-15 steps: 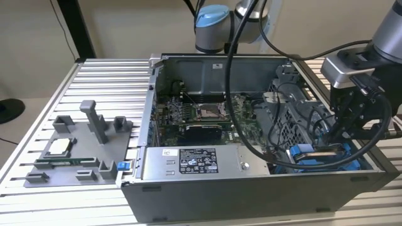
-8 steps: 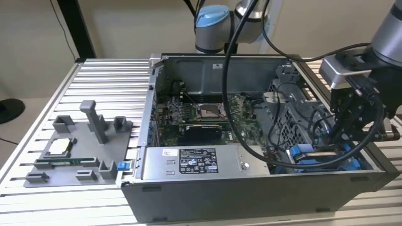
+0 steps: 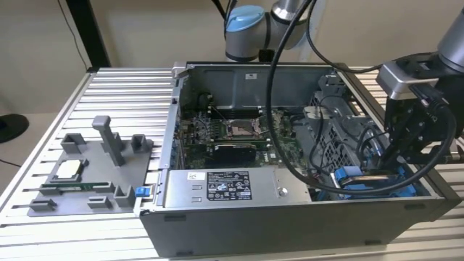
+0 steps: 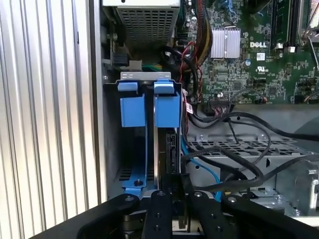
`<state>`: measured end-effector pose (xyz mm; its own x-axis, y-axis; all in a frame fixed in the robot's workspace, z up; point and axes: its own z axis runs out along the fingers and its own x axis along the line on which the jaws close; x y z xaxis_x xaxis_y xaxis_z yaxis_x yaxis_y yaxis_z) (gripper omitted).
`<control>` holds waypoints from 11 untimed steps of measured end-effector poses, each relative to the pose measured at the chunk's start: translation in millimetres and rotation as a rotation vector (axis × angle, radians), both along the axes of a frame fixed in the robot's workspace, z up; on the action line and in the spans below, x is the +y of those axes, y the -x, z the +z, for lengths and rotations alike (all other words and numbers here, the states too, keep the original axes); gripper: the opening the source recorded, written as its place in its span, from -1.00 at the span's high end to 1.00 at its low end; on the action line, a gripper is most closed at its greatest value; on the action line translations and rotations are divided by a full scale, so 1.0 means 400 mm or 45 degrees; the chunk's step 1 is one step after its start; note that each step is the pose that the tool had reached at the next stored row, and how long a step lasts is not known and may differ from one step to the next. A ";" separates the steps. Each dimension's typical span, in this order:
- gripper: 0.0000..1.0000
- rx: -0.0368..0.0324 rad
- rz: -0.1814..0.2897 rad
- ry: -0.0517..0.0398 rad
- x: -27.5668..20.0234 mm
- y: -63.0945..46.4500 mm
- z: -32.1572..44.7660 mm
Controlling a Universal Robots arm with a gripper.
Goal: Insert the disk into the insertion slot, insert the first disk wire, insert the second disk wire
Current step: 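Insert the first disk wire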
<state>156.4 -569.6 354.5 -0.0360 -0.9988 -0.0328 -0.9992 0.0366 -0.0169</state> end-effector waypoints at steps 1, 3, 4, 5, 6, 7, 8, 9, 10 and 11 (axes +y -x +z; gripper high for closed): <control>1.00 0.0086 0.000 0.000 0.000 -0.002 -0.001; 1.00 0.0153 0.000 0.000 0.000 -0.006 -0.003; 1.00 0.0154 0.000 0.000 0.000 -0.008 -0.003; 1.00 0.0154 -0.001 0.000 0.000 -0.008 -0.004; 1.00 0.0154 -0.001 -0.001 0.000 -0.008 -0.005; 1.00 0.0155 -0.001 -0.001 0.001 -0.008 -0.005; 1.00 0.0155 -0.001 -0.002 0.001 -0.008 -0.006; 1.00 0.0155 -0.002 -0.002 0.002 -0.008 -0.006; 1.00 0.0155 -0.006 -0.002 0.003 -0.008 -0.007; 1.00 0.0154 -0.009 -0.001 0.003 -0.008 -0.008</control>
